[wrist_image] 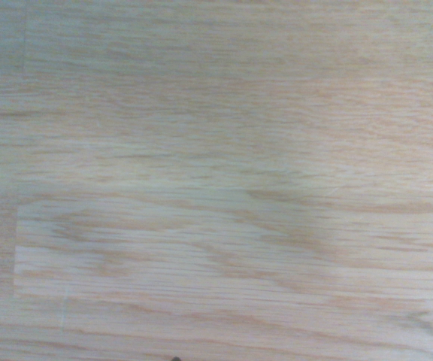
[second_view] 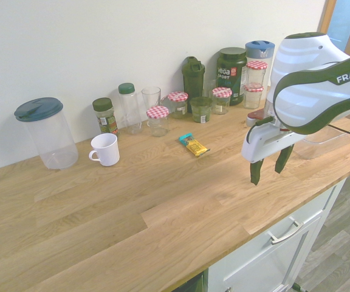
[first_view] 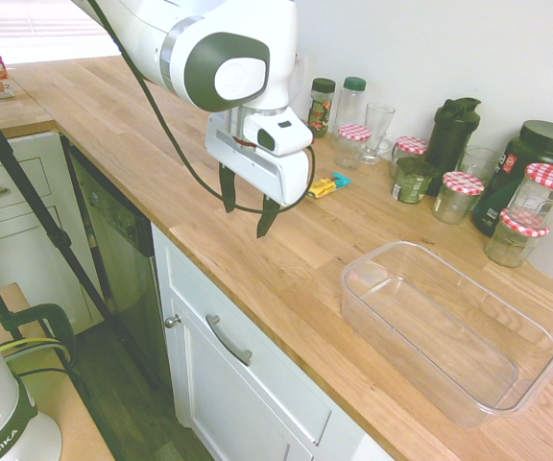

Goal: Put the protein bar into the container

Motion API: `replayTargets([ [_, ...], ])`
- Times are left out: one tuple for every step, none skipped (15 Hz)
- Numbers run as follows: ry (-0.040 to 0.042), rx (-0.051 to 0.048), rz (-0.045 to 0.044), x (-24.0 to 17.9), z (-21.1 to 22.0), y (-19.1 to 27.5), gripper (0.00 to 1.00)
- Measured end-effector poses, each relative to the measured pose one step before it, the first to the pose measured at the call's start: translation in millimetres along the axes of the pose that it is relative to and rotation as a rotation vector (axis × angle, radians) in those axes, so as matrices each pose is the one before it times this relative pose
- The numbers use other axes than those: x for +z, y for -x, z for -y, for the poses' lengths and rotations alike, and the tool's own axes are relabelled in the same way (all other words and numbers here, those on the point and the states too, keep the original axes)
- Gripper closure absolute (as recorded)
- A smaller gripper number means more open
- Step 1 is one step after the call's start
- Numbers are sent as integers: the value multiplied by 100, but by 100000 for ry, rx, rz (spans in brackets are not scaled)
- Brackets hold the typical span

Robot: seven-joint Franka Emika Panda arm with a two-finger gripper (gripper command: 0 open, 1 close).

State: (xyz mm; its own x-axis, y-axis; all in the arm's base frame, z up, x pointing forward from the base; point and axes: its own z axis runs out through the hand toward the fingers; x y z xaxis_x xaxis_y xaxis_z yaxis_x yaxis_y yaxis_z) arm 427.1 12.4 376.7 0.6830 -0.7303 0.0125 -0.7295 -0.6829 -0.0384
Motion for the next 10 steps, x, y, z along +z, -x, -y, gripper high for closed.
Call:
replayTargets([
  [213,145,-106,38,-15,-21,0],
  [330,617,-336,4,3,3,0],
  [123,-86,-228,-24,107,86,0],
  [-41,-283,-523,-160,275,104,0],
  [-358,-123,-880,-363,560,112,0],
  [-413,15,-1015,-440,749,46,0],
  [-214,47,-1265,-439,1075,-21,0],
  [-28,367,-1366,-365,1208,-248,0],
  [236,671,-372,-239,1088,-430,0],
  [306,509,14,-135,1034,-677,0],
])
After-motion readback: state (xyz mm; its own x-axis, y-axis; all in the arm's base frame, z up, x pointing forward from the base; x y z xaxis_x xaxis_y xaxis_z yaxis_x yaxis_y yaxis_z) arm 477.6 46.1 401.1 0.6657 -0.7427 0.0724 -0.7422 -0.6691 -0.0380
